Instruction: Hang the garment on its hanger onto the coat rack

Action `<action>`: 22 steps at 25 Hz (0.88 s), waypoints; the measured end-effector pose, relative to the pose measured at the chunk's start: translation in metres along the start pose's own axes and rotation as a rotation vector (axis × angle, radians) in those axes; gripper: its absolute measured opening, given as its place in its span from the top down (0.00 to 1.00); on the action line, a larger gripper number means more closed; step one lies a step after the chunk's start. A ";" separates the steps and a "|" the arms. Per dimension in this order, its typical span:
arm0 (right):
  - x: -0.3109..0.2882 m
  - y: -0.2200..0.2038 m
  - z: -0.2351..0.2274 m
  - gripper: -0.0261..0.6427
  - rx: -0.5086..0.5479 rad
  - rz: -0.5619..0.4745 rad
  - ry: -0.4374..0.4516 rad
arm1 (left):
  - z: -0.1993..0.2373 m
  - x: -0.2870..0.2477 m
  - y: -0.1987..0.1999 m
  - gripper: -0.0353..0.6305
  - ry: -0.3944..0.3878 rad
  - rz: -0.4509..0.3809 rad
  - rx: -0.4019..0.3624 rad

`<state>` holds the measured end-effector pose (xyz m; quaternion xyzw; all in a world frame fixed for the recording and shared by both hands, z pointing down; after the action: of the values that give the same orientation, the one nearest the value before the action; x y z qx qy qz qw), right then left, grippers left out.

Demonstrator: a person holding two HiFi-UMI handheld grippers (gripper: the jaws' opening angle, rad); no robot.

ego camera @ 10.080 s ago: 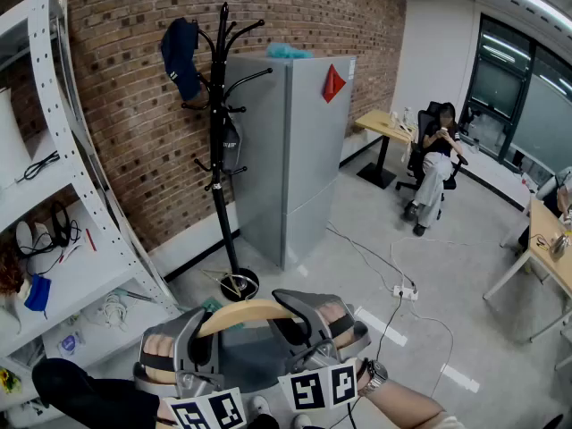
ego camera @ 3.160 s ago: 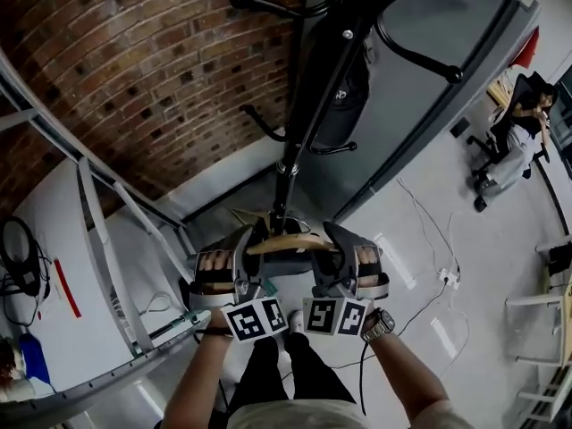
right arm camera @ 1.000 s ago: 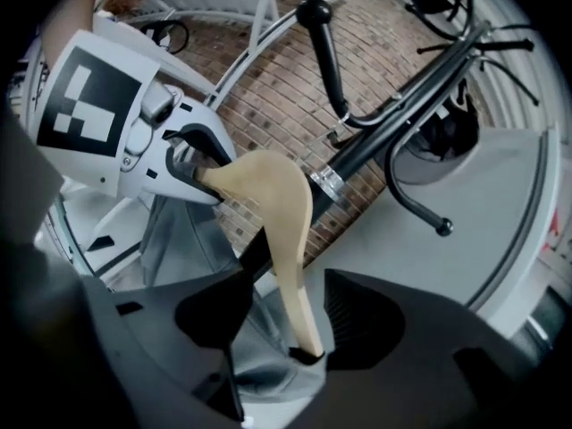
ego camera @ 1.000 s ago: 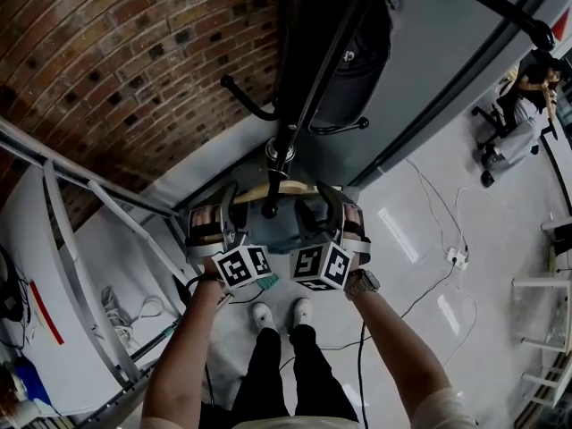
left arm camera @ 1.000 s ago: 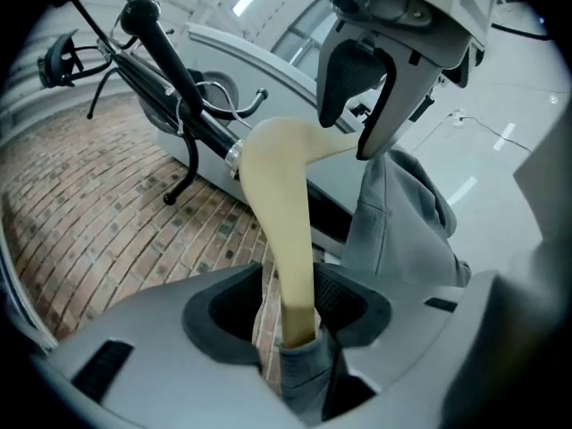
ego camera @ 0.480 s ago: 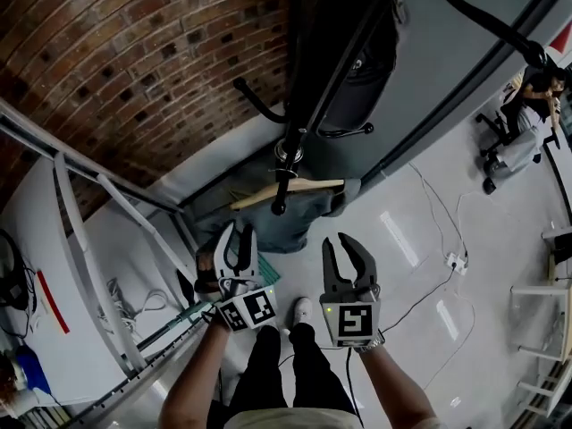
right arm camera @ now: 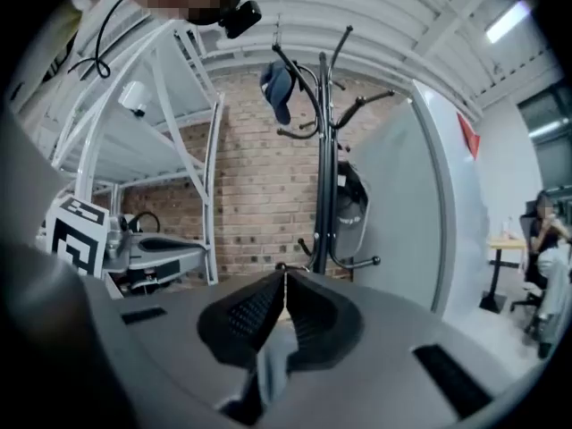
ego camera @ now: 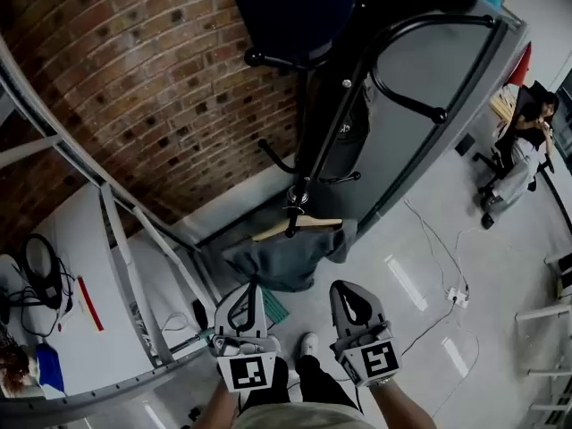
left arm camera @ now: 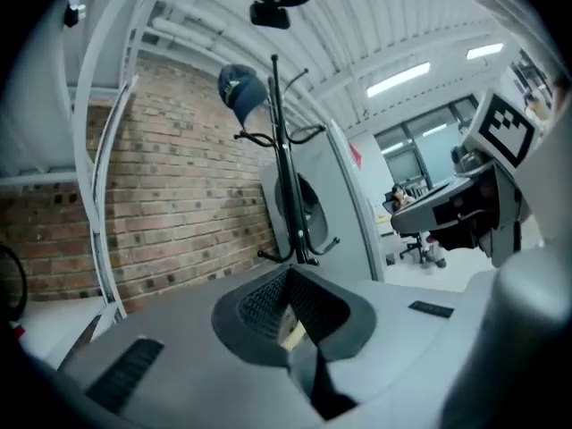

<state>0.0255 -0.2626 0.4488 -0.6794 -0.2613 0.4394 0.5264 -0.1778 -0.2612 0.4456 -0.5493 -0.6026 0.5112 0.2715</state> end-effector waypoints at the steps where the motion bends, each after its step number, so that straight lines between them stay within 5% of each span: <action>1: 0.009 0.012 0.005 0.92 -0.005 -0.024 0.020 | 0.006 0.007 0.008 0.94 -0.002 -0.002 0.070; 4: 0.032 0.047 0.021 0.92 0.026 -0.100 0.068 | 0.020 0.027 0.033 0.94 -0.003 -0.009 0.223; 8: 0.061 0.077 0.038 0.92 0.092 -0.165 0.106 | 0.016 0.052 0.068 0.94 -0.054 -0.066 0.236; 13: 0.073 0.096 0.054 0.92 0.154 -0.220 0.119 | 0.005 0.072 0.083 0.94 -0.152 -0.101 0.162; 18: 0.087 0.106 0.063 0.92 0.178 -0.260 0.139 | -0.003 0.082 0.085 0.94 -0.185 -0.119 0.260; 22: 0.092 0.106 0.071 0.92 0.202 -0.265 0.137 | -0.006 0.090 0.089 0.94 -0.211 -0.122 0.246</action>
<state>-0.0043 -0.1856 0.3143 -0.6109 -0.2665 0.3429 0.6620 -0.1600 -0.1861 0.3448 -0.4177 -0.5930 0.6184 0.3025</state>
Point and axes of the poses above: the fingertips, and each gripper's own axes: x backward along the fingers, z to its left, y out of its top, the point moved 8 cm from there along x, backward along the fingers, and after that the axes turned 10 degrees about z, right-handed, at the moved point
